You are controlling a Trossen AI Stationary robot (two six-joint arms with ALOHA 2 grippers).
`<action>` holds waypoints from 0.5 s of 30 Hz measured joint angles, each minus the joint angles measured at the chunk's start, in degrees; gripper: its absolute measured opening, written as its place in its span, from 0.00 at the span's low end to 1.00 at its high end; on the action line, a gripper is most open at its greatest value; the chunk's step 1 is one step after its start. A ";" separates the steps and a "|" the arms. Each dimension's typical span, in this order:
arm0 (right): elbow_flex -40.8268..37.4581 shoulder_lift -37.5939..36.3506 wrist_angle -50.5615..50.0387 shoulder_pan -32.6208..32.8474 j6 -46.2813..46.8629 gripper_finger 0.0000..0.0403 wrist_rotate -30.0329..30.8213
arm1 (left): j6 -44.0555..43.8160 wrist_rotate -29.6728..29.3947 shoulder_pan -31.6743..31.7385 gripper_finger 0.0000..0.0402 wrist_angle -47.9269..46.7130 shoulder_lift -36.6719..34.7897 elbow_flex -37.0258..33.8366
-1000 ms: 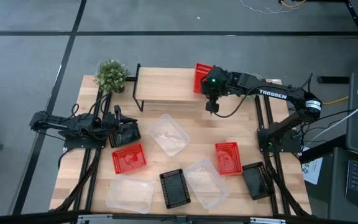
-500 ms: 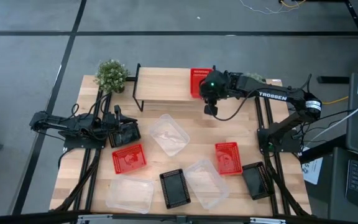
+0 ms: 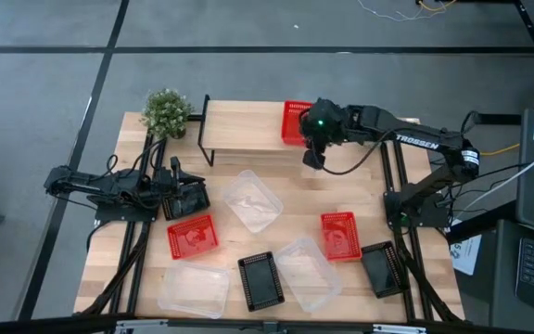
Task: Stack baskets on shelf by color
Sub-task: Stack the right red bin on top of the red bin on the shelf
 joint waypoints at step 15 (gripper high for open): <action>-5.60 -0.39 -26.77 22.75 23.59 0.27 -22.85 | 0.00 0.00 -0.01 0.18 0.00 0.02 0.00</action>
